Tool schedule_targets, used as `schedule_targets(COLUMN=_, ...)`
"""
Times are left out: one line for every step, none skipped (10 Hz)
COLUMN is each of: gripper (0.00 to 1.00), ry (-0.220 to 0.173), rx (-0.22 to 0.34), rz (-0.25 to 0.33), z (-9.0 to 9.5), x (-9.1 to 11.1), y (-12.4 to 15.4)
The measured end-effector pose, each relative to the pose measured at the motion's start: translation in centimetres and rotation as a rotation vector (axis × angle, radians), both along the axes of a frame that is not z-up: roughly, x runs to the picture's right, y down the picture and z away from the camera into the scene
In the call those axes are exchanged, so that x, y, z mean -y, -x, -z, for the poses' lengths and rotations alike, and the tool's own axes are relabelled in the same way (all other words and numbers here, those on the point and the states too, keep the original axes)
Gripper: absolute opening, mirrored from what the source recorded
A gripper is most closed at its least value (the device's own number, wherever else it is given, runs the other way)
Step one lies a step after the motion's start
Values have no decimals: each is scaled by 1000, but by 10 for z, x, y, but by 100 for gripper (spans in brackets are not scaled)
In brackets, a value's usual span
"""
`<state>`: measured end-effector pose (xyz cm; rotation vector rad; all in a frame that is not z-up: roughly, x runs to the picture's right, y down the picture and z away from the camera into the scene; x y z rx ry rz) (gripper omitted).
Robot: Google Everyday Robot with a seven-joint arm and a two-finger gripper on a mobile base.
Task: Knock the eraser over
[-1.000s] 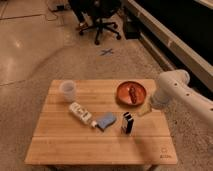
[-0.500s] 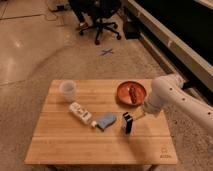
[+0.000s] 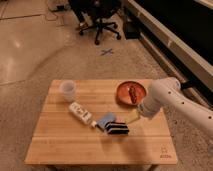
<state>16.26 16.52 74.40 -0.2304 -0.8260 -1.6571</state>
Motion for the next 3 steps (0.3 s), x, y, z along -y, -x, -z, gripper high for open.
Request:
schedule_targets(gripper=80, ry=7, rx=20, rz=0, z=5, x=-5, y=4)
schedule_targets(gripper=80, ry=10, rx=34, rz=0, z=10, x=-10, y=5)
schedule_targets(gripper=80, ry=10, rx=34, rz=0, z=10, x=-10, y=5)
